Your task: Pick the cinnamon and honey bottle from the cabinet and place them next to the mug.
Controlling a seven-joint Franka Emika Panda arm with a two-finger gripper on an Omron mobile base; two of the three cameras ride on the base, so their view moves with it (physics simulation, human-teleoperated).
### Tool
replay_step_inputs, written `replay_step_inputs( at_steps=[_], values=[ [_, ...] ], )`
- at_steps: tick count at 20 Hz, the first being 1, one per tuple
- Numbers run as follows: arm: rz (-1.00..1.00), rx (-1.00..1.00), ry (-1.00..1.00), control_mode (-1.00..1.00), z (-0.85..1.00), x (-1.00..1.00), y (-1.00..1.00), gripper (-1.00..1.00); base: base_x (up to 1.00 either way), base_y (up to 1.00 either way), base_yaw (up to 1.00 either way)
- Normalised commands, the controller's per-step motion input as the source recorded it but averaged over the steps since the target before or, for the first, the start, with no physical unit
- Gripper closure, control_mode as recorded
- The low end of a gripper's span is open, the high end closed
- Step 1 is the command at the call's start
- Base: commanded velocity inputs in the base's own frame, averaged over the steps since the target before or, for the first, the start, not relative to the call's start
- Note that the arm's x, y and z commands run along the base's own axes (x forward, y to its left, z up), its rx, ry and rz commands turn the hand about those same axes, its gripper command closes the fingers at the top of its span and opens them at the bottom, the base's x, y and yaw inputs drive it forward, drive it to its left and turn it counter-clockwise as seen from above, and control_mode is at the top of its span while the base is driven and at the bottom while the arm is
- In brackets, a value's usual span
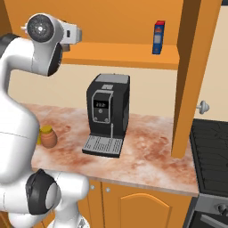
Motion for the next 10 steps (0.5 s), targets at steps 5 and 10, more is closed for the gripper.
replay_step_inputs(
  at_steps=[5,10],
  values=[
    [0.01,-0.06,0.00,-1.00,0.42,0.00,0.15,-1.00,0.00,0.00,0.00],
    [0.00,-0.14,0.00,-1.00,0.61,0.12,0.15,-1.00,0.00,0.00,0.00]
  ],
)
